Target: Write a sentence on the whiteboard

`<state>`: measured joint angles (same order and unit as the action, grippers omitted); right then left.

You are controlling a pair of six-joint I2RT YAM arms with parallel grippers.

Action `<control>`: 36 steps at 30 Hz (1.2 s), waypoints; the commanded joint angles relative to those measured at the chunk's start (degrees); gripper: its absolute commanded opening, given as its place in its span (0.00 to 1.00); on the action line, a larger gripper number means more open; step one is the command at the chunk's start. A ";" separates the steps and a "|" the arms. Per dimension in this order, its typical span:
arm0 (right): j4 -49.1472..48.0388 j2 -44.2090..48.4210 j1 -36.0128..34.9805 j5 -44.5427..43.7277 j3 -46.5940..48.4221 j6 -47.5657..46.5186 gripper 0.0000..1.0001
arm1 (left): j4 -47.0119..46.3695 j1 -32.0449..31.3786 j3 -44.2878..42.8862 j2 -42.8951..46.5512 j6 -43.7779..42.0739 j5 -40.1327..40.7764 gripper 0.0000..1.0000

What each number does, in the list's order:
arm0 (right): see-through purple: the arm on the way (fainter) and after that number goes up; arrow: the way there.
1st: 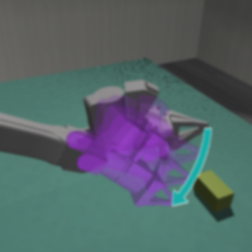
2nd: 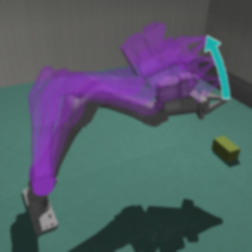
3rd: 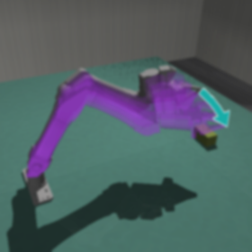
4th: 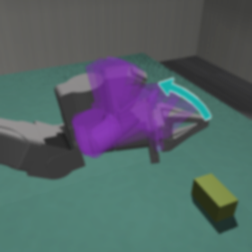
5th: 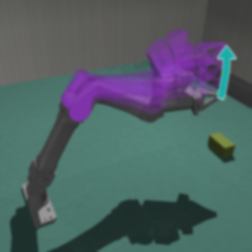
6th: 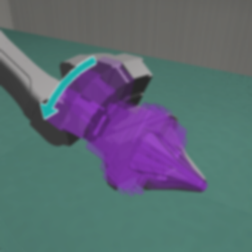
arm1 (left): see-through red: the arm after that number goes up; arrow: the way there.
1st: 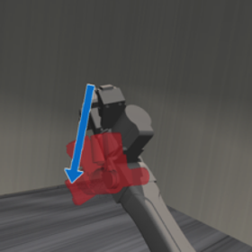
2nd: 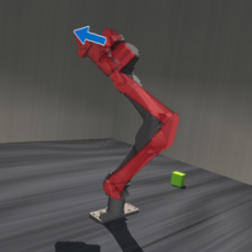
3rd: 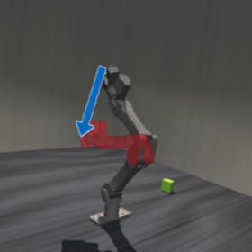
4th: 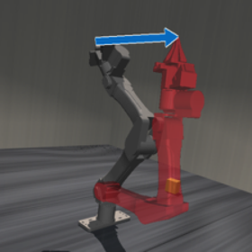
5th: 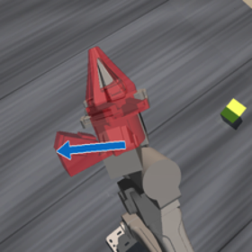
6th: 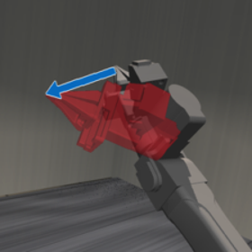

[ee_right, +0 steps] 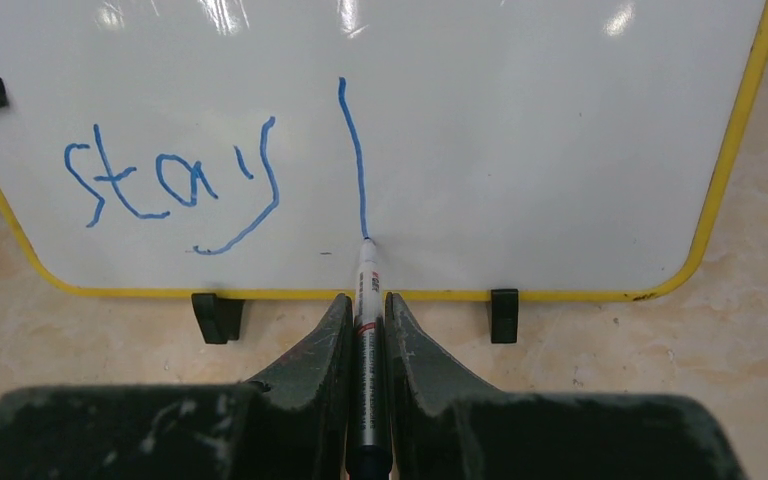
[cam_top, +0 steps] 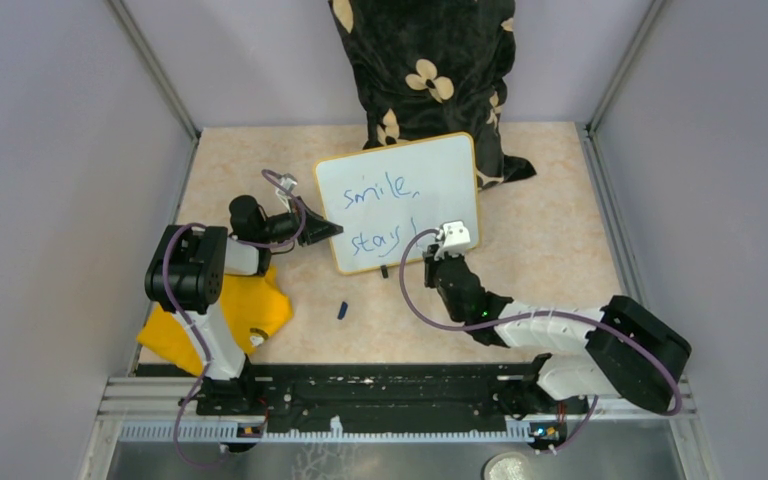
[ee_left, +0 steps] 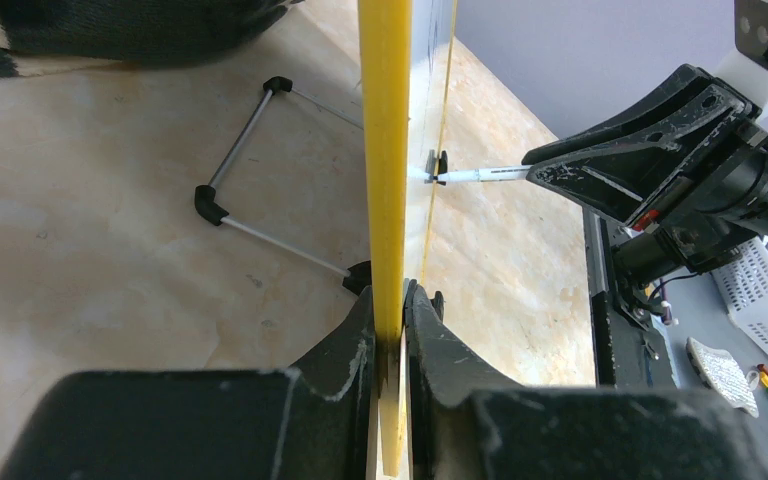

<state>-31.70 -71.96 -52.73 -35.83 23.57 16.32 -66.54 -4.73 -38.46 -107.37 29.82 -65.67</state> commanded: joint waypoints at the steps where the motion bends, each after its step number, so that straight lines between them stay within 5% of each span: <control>1: 1.00 2.98 -0.36 -0.80 -0.12 0.97 0.00 | 4.49 -0.89 0.22 -2.24 -4.16 2.72 0.00; 10: 1.28 8.59 0.41 -1.43 4.49 -2.23 0.00 | 4.40 -0.89 0.14 -2.37 -4.08 2.82 0.00; 36: 1.51 1.28 3.38 -0.10 7.99 -1.46 0.00 | 4.36 -0.89 0.19 -2.32 -4.07 2.65 0.00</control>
<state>-28.69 -69.95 -50.06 -36.12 28.67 14.17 -66.57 -4.73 -38.46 -107.37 29.82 -65.73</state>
